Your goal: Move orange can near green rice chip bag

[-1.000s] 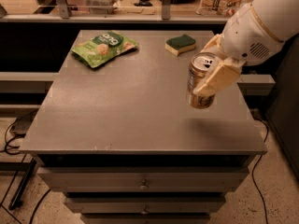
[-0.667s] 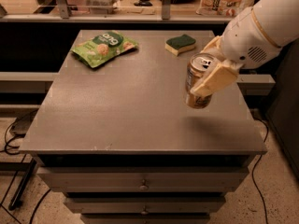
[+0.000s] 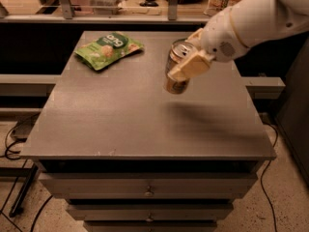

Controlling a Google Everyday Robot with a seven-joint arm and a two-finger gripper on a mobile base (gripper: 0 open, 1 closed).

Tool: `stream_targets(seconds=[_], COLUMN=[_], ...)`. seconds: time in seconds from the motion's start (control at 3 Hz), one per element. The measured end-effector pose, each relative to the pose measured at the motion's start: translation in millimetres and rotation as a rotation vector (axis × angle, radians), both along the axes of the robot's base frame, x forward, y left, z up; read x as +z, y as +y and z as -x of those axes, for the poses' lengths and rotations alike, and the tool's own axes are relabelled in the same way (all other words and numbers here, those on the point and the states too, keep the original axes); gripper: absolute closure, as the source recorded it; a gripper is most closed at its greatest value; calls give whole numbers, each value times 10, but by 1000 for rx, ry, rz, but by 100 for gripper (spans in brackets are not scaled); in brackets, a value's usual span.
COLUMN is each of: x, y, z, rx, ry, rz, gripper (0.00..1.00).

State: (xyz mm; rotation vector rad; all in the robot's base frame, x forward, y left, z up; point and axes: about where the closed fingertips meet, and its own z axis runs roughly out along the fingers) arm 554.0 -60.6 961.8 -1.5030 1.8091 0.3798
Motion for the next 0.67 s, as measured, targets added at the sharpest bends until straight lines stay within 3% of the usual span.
stream_targets(seconds=[0.67], x=[37], y=[393], z=[-986], rx=[-8], ry=[-18], rz=[-33], gripper=[100])
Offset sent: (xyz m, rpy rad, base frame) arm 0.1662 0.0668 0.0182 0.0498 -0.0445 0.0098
